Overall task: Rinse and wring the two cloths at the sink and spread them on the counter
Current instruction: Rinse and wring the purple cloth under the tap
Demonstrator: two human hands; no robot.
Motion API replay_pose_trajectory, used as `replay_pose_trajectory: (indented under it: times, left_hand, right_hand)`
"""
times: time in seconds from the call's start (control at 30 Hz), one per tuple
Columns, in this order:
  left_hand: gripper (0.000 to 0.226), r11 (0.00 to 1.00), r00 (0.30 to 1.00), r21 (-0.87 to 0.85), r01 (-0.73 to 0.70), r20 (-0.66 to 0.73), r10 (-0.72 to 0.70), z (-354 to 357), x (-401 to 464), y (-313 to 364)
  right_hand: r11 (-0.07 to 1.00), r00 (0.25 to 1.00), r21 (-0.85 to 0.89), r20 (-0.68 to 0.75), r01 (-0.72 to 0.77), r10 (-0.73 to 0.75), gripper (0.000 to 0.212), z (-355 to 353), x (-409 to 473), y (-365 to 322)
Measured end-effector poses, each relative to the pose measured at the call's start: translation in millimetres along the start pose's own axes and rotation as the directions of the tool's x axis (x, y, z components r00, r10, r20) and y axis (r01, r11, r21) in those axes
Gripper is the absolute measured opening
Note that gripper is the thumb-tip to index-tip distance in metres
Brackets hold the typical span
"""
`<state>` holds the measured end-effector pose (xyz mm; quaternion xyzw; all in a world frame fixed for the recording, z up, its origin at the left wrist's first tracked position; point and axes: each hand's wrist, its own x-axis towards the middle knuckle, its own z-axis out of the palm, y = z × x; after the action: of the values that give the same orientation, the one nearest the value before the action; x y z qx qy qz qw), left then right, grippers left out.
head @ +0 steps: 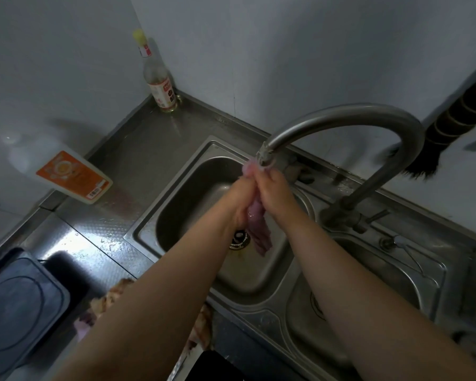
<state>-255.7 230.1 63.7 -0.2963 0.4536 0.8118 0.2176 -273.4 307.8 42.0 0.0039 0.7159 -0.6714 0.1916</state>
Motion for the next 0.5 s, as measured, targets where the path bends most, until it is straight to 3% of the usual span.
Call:
replay_pose_trajectory:
  times: [0.07, 0.13, 0.23, 0.3, 0.37, 0.4, 0.43, 0.47, 0.5]
  left_hand:
    - [0.04, 0.997, 0.999, 0.078, 0.029, 0.019, -0.031, -2, 5, -3]
    - [0.031, 0.965, 0.999, 0.263, 0.02, 0.036, -0.03, -7, 4, -3]
    - [0.03, 0.767, 0.999, 0.64, -0.051, 0.037, 0.036, -24, 9, 1]
    - [0.037, 0.665, 0.996, 0.743, -0.079, 0.04, 0.074, -39, 14, -2]
    - [0.039, 0.637, 0.974, 0.765, -0.101, -0.053, 0.219, -53, 15, -14]
    - [0.043, 0.668, 0.96, 0.742, -0.059, -0.142, 0.242, -61, 15, -22]
    - [0.054, 0.738, 0.964, 0.674, 0.027, -0.214, 0.16, -66, 15, -31]
    - [0.068, 0.821, 0.975, 0.553, 0.143, -0.223, -0.02, -71, 13, -40]
    - [0.081, 0.882, 0.967, 0.4, 0.249, -0.149, -0.206, -71, 9, -45]
  right_hand:
    - [0.998, 0.993, -0.019, -0.107, -0.054, 0.052, 0.016, -3, 14, -3]
    - [0.997, 0.983, -0.037, -0.172, -0.074, 0.067, 0.017, -3, 26, -8]
    - [0.992, 0.965, -0.027, -0.238, -0.122, 0.112, 0.023, -11, 29, -15]
    - [0.987, 0.951, 0.007, -0.268, -0.161, 0.157, 0.025, -20, 25, -17]
    - [0.939, 0.909, 0.216, -0.264, -0.269, 0.322, 0.03, -24, 26, -14]
    - [0.877, 0.888, 0.355, -0.205, -0.325, 0.412, 0.029, -24, 25, -12]
    - [0.784, 0.871, 0.483, -0.083, -0.39, 0.485, 0.026, -22, 24, -6]
    - [0.718, 0.862, 0.54, 0.028, -0.439, 0.506, 0.025, -18, 18, -2]
    - [0.703, 0.868, 0.551, 0.086, -0.45, 0.489, 0.028, -11, 9, 5]
